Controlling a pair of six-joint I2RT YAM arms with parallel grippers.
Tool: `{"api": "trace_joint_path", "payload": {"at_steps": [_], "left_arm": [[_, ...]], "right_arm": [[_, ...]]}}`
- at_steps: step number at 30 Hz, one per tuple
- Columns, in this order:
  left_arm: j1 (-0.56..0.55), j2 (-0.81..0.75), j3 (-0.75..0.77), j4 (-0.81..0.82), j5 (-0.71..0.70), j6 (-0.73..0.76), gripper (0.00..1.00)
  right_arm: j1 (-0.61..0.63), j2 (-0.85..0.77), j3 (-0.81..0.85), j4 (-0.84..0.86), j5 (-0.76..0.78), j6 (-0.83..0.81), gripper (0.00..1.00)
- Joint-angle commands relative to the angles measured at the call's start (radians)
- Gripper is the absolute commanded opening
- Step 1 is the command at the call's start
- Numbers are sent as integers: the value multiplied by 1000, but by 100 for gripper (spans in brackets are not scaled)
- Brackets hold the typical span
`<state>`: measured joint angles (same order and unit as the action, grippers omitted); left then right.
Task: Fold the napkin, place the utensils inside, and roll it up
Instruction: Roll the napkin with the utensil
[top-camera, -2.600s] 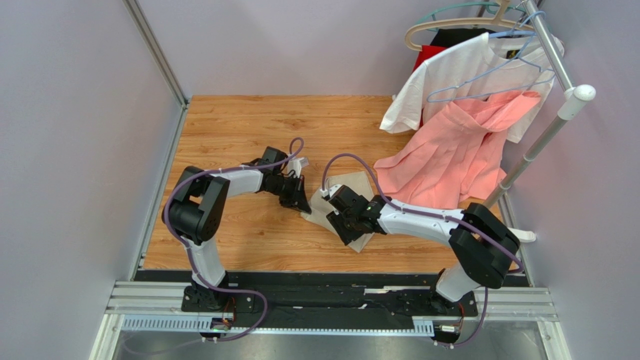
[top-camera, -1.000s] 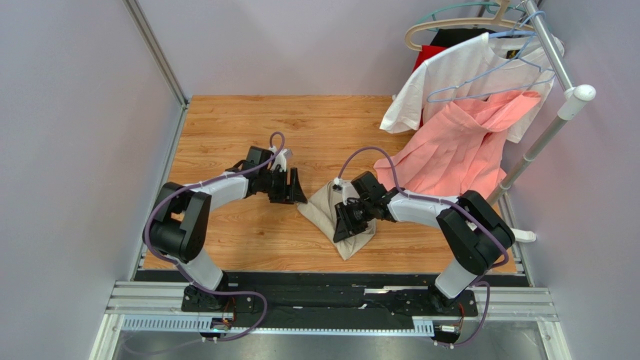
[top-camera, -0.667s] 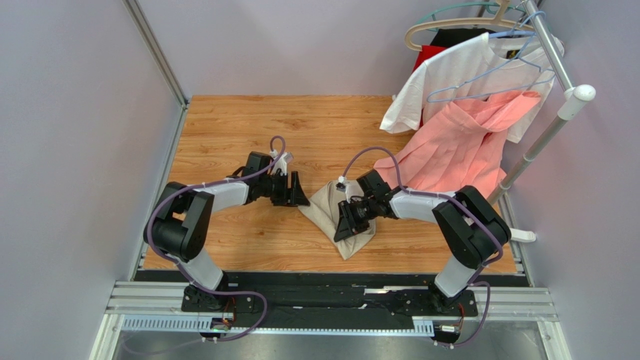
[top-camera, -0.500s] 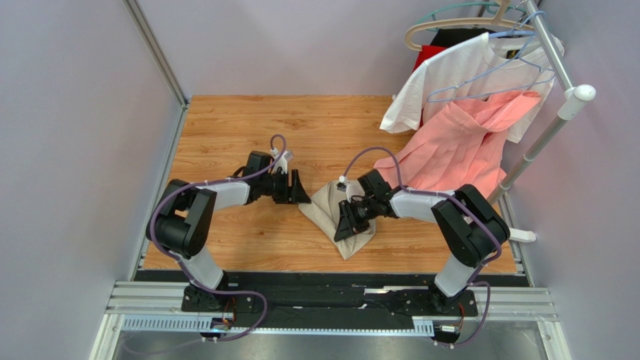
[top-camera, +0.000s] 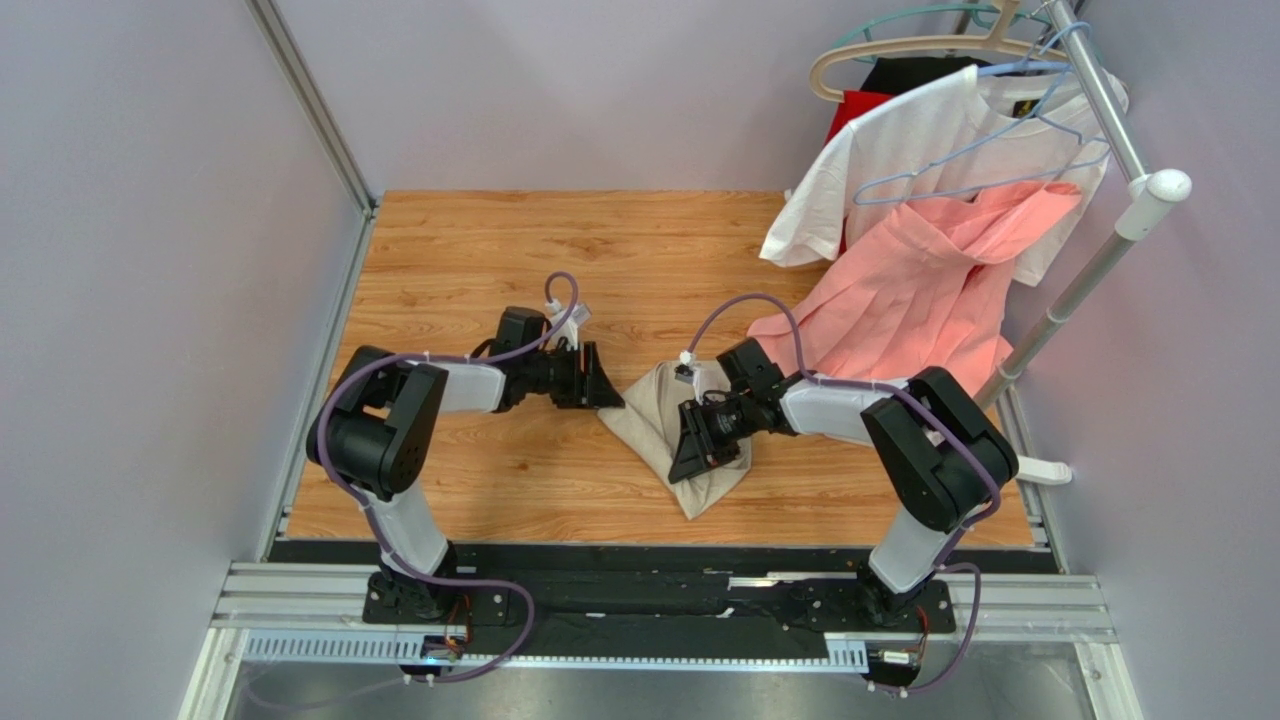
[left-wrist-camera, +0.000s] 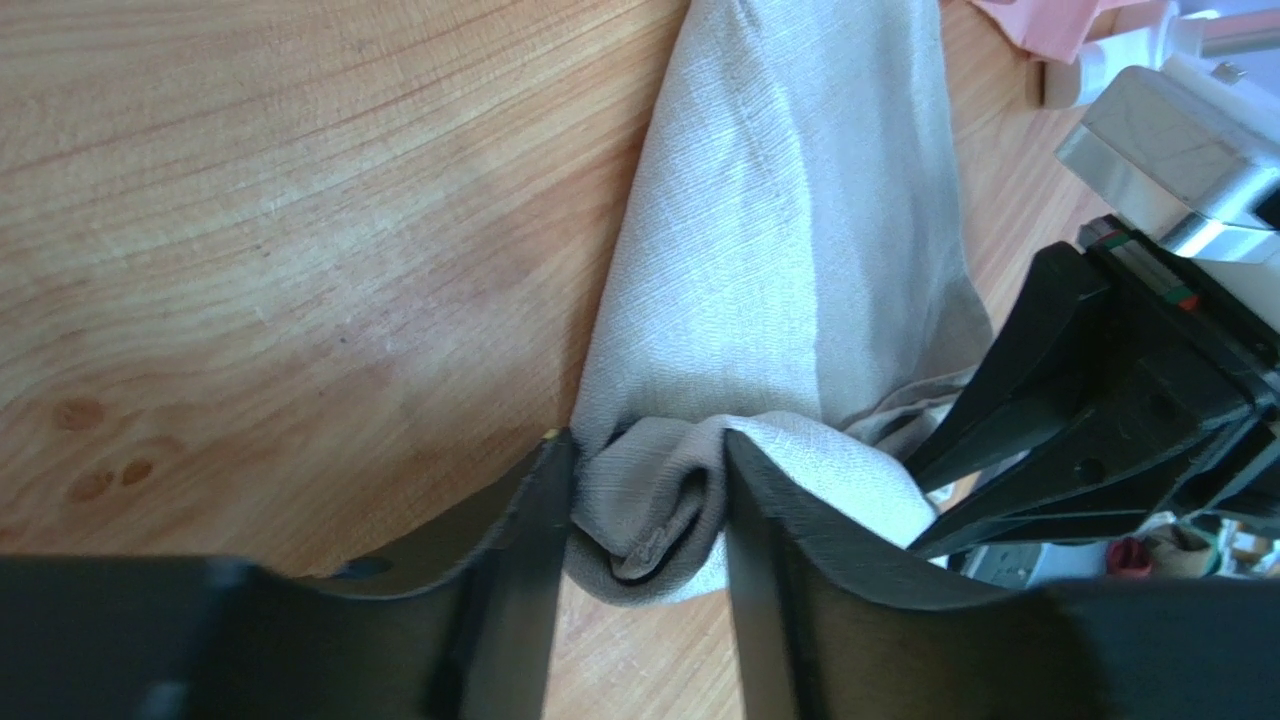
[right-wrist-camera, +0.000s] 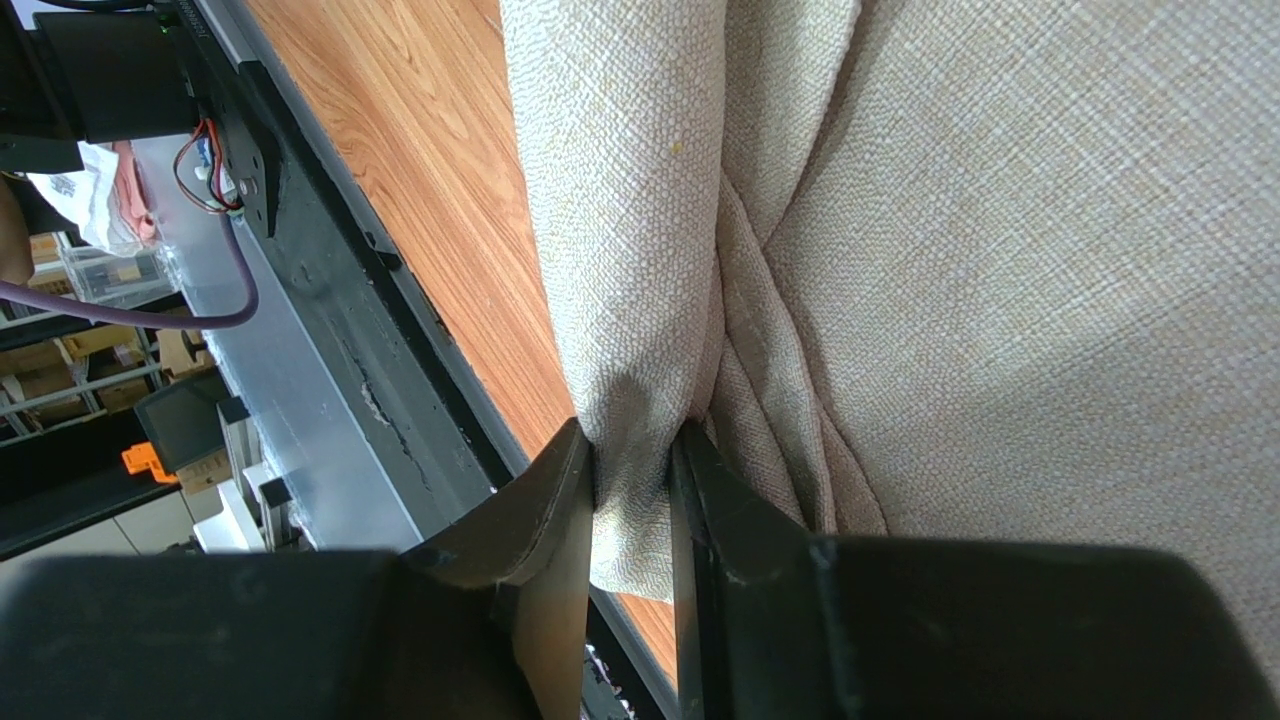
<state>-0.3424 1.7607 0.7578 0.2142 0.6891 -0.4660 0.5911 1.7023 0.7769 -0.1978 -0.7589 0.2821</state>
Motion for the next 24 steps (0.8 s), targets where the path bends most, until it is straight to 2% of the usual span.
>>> {"api": "trace_joint_path", "payload": {"at_steps": [1, 5, 8, 9, 10, 11, 12, 14, 16, 19, 24], "left_arm": [[-15, 40, -5, 40, -2, 7, 45], [-33, 54, 2, 45, -6, 4, 33], [-35, 57, 3, 53, -7, -3, 15], [-35, 57, 3, 53, -2, -8, 4], [-35, 53, 6, 53, 1, -10, 0], [-35, 43, 8, 48, 1, -13, 0], [-35, 34, 11, 27, -3, -10, 0], [-35, 10, 29, -15, -20, 0, 0], [-35, -6, 57, -111, -65, 20, 0], [-33, -17, 96, -235, -117, 29, 0], [-33, -29, 101, -280, -131, 26, 0]], "right_arm": [[-2, 53, -31, -74, 93, -44, 11], [-4, 56, -25, -74, 93, -46, 11], [-4, 59, -25, -75, 98, -44, 12], [-5, 59, -21, -74, 99, -46, 14], [-5, 54, -19, -74, 101, -43, 16], [-5, 51, -16, -75, 104, -41, 19], [-7, 37, -7, -80, 104, -40, 27], [-5, 16, 11, -115, 121, -38, 36], [-5, -26, 41, -153, 165, -44, 46], [-4, -85, 65, -245, 266, -44, 51], [30, -207, 19, -285, 407, -35, 55]]}}
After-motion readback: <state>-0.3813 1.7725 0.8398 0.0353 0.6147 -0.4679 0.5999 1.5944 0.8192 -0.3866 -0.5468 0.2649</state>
